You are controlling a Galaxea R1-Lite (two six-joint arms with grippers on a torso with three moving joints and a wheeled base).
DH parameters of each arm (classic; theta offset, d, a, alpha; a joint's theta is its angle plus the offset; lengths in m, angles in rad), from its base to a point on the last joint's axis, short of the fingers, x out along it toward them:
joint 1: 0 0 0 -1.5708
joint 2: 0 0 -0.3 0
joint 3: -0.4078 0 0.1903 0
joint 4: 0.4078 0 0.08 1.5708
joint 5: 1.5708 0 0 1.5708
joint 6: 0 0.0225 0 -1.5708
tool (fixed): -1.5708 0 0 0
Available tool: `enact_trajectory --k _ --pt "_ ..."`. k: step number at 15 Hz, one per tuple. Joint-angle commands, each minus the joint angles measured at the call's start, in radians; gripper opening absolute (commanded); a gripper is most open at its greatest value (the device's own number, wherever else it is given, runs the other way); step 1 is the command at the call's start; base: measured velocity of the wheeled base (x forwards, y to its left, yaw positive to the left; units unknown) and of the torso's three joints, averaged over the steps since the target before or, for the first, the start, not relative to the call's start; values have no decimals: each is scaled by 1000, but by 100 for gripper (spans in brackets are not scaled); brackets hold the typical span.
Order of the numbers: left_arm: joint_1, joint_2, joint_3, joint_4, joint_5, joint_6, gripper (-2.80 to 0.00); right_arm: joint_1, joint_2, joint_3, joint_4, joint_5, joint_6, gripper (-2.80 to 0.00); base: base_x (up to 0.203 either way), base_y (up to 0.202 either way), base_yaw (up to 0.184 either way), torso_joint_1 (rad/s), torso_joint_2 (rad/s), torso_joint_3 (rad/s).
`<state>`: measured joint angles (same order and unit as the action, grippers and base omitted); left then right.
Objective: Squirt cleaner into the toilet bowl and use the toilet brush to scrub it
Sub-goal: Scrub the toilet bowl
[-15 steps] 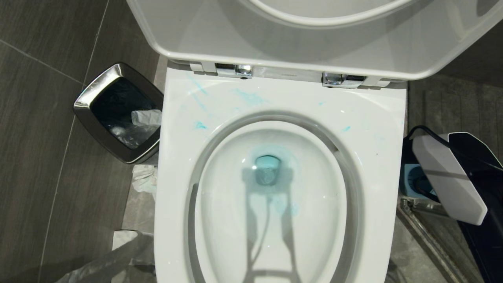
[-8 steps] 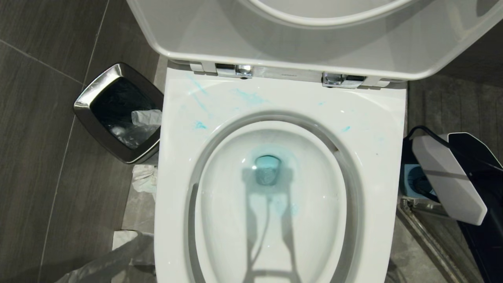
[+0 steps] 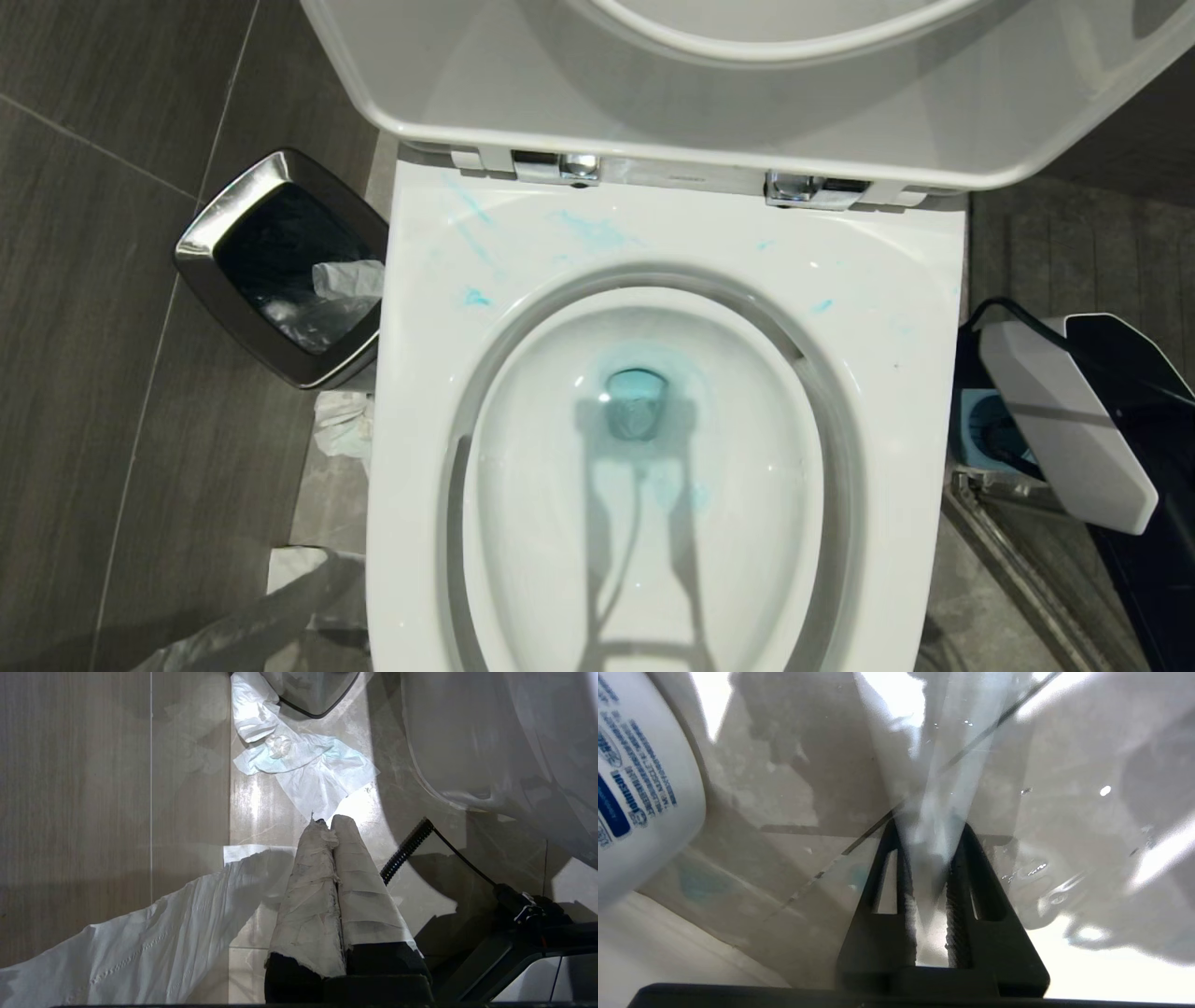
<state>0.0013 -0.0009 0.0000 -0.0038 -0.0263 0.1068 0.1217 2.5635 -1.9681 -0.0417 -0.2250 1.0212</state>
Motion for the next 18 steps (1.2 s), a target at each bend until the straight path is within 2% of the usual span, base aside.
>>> enact_trajectory --k 1,8,12,15,18 --pt "0 1 8 -1 -1 1 -280 -1 0 0 0 0 5 -280 0 0 0 0 0 0" --pt "0 1 8 -2 -1 1 -280 7 -49 0 6 0 10 -280 0 0 0 0 0 0" --pt "0 1 8 -2 -1 1 -280 10 -93 0 9 -4 -85 -280 0 0 0 0 0 0" --pt "0 1 8 -2 -1 1 -280 10 -126 12 12 -10 -128 -280 0 0 0 0 0 0" --pt "0 1 8 -1 -1 -1 -280 9 -184 83 11 -43 -153 -280 0 0 0 0 0 0"
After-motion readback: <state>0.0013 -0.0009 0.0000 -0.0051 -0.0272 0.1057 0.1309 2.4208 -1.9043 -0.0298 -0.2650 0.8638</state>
